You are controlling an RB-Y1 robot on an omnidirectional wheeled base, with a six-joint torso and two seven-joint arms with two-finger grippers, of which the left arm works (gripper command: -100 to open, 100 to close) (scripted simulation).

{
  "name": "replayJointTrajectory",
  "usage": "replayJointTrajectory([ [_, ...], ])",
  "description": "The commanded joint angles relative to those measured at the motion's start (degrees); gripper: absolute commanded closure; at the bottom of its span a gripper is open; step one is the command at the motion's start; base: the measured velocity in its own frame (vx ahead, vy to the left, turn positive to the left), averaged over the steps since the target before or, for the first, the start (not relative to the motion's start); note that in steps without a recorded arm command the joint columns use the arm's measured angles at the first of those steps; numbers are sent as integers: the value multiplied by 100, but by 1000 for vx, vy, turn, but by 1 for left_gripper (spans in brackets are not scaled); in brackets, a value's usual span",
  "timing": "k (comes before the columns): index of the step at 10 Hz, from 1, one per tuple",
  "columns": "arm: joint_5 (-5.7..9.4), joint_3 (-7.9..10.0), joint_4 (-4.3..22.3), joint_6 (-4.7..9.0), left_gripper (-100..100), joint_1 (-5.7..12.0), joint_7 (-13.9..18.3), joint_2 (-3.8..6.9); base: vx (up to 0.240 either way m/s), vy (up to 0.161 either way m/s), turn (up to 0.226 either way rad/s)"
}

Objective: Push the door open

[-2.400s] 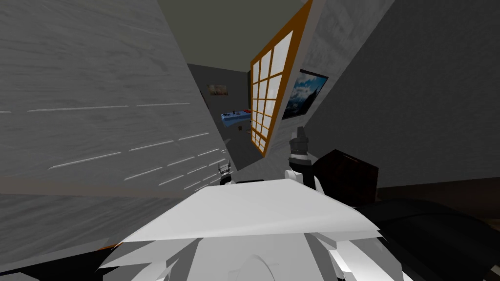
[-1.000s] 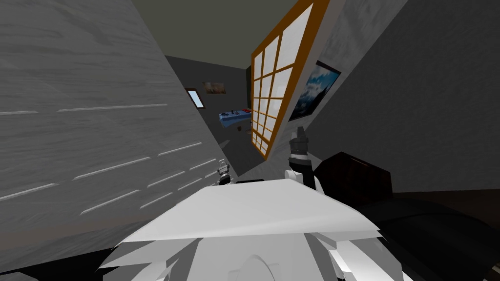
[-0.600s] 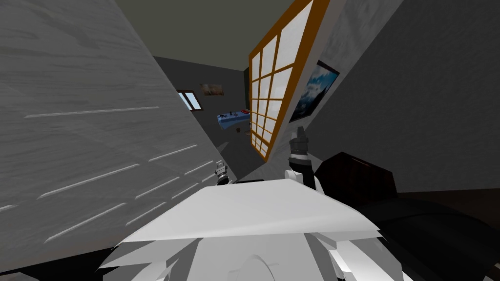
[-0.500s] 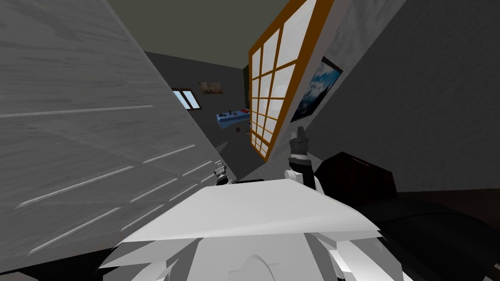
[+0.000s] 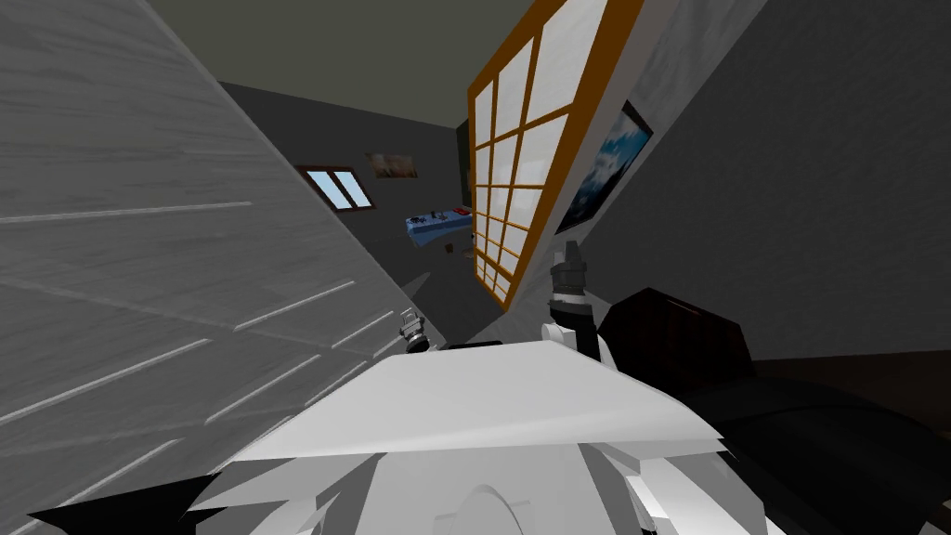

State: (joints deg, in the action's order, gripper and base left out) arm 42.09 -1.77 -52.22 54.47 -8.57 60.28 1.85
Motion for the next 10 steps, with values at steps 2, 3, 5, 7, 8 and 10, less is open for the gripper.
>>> replayJointTrajectory([
  [2, 165, 222, -49, 90, 100, -51, -16, 87, 115, 48, -71],
  [3, 221, 287, -68, 102, 100, -69, -33, 91, 94, 22, -55],
  [5, 335, 417, -105, 127, 100, -105, -70, 95, 93, 23, -59],
  [7, 451, 550, -144, 152, 100, -141, -107, 94, 83, 37, -62],
  [8, 509, 616, -163, 164, 100, -159, -125, 91, 89, 47, -60],
  [10, 626, 749, -201, 189, 100, -196, -162, 81, 110, 41, -58],
])
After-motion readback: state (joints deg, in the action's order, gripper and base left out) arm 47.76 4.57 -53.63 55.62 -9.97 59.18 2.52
